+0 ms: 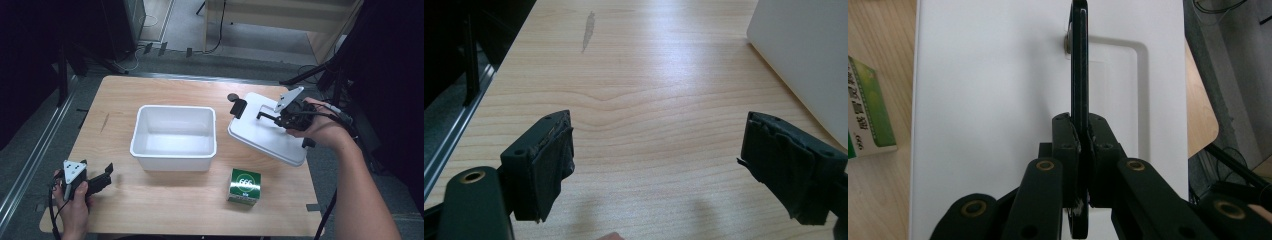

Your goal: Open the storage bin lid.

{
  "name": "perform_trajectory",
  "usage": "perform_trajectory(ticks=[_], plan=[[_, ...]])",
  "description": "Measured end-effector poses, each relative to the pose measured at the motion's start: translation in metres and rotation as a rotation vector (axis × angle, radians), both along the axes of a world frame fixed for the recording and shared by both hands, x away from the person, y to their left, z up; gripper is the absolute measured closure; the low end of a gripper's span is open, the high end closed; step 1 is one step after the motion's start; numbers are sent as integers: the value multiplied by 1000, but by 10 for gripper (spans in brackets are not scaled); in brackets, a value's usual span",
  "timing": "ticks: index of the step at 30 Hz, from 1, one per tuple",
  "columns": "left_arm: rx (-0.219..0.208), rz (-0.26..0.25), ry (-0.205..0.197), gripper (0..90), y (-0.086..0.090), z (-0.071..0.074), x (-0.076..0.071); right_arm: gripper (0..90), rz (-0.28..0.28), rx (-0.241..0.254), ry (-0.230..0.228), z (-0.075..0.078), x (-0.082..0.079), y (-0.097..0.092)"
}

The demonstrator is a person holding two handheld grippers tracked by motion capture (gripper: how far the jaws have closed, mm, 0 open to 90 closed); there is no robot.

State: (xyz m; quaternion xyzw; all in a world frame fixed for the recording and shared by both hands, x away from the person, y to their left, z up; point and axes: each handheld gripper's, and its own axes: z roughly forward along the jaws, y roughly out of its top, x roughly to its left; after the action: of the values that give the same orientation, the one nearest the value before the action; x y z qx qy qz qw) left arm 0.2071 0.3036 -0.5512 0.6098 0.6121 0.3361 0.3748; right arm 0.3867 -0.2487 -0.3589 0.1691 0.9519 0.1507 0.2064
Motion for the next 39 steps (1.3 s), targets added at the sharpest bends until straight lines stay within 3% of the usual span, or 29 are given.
perform_trajectory(ticks=[26,39], plan=[[2,-2,-3,144,0,0,0,856,-59,-6,83,-69,9,-9],[1,-2,-4,144,0,0,0,855,-54,-9,108,-89,12,-8]])
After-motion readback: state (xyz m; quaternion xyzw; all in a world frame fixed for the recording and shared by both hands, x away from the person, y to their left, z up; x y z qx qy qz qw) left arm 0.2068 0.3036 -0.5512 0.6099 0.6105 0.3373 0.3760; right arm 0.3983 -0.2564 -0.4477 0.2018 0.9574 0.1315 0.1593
